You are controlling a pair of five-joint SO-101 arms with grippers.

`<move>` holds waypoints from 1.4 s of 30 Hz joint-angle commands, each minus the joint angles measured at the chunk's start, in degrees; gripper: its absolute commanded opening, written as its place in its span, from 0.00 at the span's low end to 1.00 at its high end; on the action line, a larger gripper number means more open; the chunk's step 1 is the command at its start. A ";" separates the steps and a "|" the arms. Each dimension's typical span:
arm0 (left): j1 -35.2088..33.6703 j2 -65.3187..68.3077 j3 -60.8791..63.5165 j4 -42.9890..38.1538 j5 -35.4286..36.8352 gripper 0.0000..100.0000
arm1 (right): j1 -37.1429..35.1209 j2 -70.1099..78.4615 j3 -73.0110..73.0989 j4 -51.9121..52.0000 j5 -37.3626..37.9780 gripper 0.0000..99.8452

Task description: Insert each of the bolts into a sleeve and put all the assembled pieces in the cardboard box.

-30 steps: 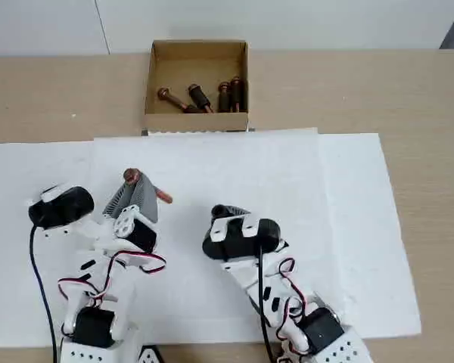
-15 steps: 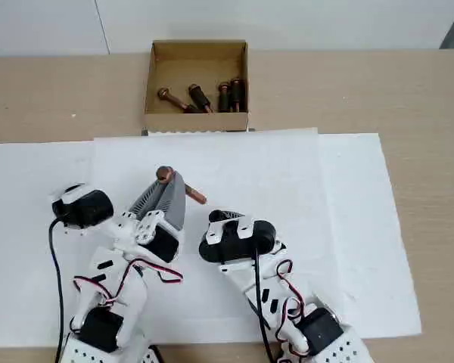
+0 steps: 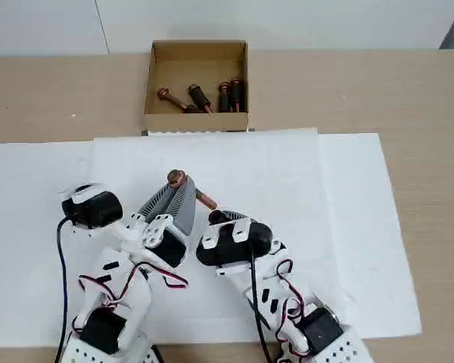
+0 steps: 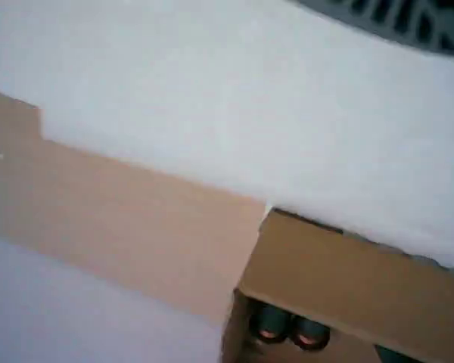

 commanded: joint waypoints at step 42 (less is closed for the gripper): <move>4.57 -1.23 4.26 -4.40 -2.37 0.01 | 3.91 -0.57 0.88 -2.07 5.27 0.00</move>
